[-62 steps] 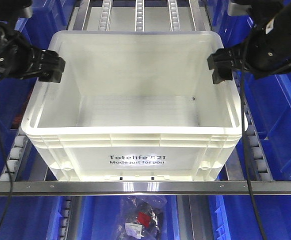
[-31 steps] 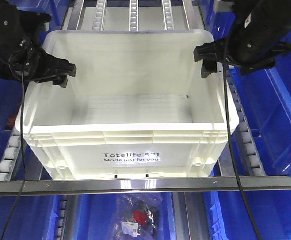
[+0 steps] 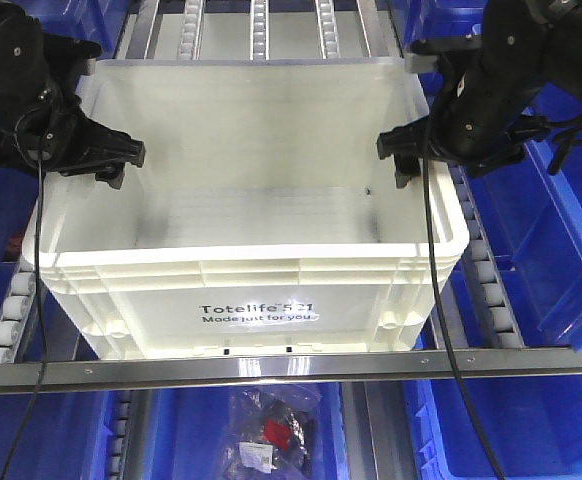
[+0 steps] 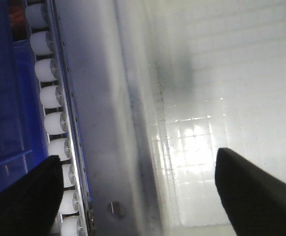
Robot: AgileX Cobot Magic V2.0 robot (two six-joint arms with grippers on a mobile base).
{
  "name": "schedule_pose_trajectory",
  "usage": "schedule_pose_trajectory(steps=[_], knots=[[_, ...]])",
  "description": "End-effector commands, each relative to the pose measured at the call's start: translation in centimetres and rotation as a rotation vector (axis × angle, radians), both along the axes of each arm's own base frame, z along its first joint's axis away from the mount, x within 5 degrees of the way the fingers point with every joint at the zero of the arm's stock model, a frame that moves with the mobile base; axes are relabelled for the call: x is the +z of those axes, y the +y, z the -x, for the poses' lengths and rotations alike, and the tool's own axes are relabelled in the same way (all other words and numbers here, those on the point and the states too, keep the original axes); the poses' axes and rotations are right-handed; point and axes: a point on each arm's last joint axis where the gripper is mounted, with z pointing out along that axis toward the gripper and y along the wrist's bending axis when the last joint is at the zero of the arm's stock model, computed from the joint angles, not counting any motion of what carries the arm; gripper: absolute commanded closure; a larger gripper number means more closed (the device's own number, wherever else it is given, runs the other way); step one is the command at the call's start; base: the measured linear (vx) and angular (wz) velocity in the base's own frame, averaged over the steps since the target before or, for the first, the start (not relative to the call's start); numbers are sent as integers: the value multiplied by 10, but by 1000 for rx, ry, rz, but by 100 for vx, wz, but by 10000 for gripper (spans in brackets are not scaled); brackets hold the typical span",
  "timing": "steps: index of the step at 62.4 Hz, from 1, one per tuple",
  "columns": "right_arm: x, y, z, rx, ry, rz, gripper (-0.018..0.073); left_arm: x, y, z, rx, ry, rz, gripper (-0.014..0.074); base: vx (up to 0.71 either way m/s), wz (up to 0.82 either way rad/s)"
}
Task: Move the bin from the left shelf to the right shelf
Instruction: 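Lower both grippers onto the side rims of the white tote, then close both grippers on the opposite side rims of the tote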
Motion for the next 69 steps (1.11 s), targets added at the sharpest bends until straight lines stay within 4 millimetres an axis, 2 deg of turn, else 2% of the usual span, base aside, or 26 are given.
schedule_pose_trajectory(steps=[1, 13, 36, 48, 69], knots=[[29, -2, 3, 12, -134, -31, -29, 29, 3, 6, 1, -117, 20, 6, 0, 0], [21, 0, -3, 17, -127, -30, -29, 28, 2, 5, 4, -115, 29, 6, 0, 0], [20, 5, -1, 62, -106, -62, 17, 28, 3, 7, 10, -96, 33, 6, 0, 0], [19, 4, 1, 65, -89, -52, 49, 27, 13, 5, 51, -82, 85, 6, 0, 0], [20, 4, 0, 67, -93, -51, 49, 27, 15, 4, 39, -86, 92, 6, 0, 0]])
